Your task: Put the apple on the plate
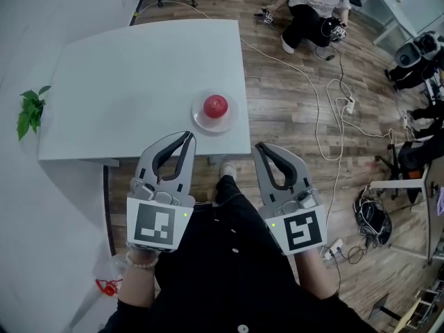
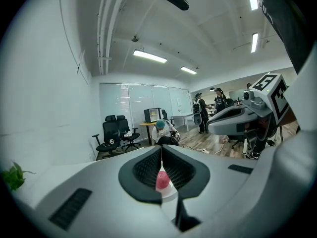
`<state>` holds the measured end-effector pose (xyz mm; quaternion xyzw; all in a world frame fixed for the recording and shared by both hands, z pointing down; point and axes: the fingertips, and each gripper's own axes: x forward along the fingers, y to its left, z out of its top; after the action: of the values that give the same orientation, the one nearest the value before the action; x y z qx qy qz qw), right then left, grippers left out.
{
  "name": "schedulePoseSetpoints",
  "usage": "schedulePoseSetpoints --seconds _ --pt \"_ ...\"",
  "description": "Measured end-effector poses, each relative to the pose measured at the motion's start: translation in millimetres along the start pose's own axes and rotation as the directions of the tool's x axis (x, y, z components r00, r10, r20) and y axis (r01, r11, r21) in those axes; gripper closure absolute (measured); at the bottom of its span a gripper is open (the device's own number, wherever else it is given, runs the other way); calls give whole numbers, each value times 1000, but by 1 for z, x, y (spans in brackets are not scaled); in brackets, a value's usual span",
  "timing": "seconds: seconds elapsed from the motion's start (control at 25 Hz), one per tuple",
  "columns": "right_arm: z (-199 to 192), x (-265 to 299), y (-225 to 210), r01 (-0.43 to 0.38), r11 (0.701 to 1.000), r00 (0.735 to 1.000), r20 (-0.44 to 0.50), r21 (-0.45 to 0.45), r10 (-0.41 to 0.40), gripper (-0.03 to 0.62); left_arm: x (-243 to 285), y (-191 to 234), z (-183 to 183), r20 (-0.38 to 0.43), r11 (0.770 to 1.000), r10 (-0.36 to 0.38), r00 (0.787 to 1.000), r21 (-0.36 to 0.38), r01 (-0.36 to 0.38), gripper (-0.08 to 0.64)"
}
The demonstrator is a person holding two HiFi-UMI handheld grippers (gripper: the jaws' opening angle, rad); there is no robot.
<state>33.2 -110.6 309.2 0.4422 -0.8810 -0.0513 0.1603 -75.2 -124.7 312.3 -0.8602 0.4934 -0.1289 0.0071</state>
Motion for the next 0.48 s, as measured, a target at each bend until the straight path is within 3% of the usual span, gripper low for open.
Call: schedulePoseSetpoints --seconds 0.48 --pt "-1 -14 3 8 1000 1000 4 -25 -8 549 -3 -8 1 6 1000 -6 1000 1 6 540"
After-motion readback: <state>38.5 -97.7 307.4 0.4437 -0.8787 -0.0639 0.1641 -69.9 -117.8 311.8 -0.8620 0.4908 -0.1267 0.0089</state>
